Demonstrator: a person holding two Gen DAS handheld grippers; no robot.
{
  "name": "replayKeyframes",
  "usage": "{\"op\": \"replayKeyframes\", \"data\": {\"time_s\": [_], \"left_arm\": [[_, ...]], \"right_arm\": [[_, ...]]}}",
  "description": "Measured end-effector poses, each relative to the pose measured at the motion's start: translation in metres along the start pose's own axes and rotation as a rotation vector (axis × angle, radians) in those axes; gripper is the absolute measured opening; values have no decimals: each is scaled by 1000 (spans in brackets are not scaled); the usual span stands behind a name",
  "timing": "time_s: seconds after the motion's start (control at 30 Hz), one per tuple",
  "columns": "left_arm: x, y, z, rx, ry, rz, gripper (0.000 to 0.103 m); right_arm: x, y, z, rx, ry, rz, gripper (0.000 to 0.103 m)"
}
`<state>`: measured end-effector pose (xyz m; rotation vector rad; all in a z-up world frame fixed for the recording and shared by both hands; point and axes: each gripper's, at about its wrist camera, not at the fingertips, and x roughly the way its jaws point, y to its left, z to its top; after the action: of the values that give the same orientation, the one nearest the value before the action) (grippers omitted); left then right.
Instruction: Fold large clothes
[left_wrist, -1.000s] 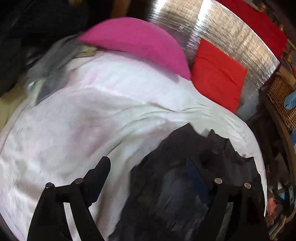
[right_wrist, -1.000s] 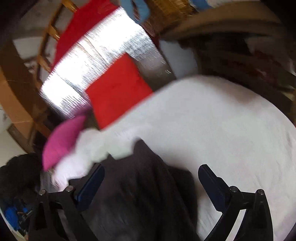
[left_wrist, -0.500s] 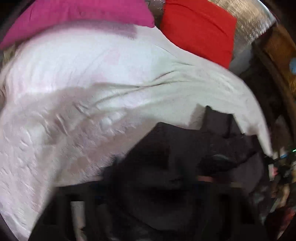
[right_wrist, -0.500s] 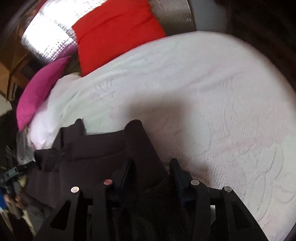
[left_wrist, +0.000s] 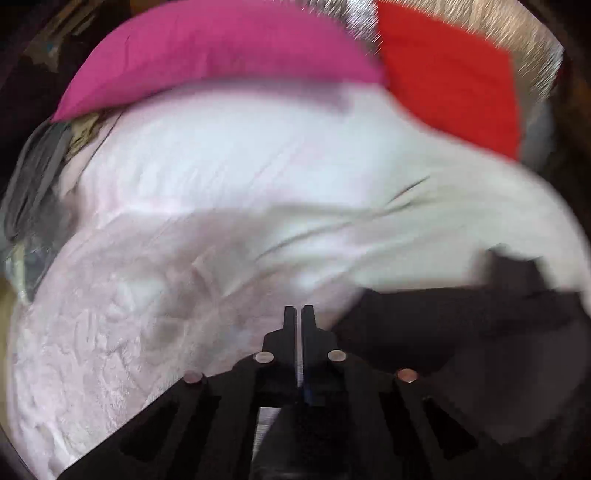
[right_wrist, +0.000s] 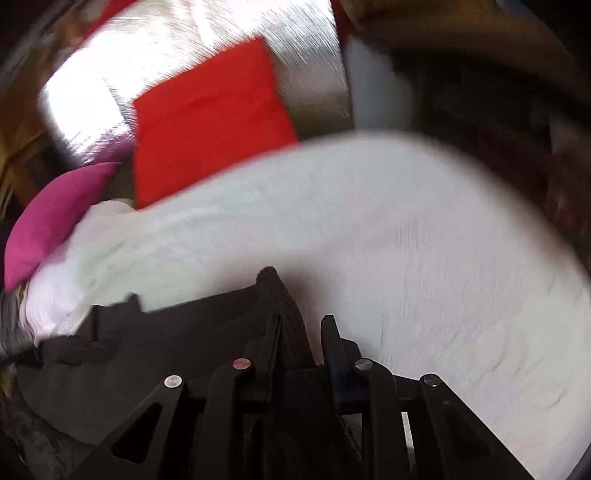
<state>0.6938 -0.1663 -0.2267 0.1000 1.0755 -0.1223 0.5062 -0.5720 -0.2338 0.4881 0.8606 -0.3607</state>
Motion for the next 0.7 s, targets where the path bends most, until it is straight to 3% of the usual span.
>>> {"op": "replayKeyframes", "data": {"time_s": [0.07, 0.17, 0.2, 0.3, 0.37, 0.47, 0.57, 0.7], "left_arm": [[4, 11, -6, -54, 11, -19, 4], [-20, 30, -14, -139, -20, -89, 4], [-35, 37, -20, -146, -38, -101, 4], [-84, 38, -44, -106, -103, -89, 23], [-116, 36, -67, -90, -139, -107, 55], [-159, 28, -112, -73, -173, -109, 62], [-180, 19, -154, -94, -130, -114, 66], [-182, 24, -189, -139, -66, -80, 66]], "right_arm": [[0, -20, 1, 113, 8, 72, 28], [-23, -43, 0, 231, -42, 155, 72], [-37, -50, -4, 260, -76, 169, 75], [-79, -66, -17, 307, -145, 269, 75], [-103, -68, -28, 288, -158, 276, 75], [-139, -64, -51, 231, -185, 260, 75], [-169, -64, -77, 213, -165, 243, 75], [-189, -71, -111, 186, -113, 122, 75]]}}
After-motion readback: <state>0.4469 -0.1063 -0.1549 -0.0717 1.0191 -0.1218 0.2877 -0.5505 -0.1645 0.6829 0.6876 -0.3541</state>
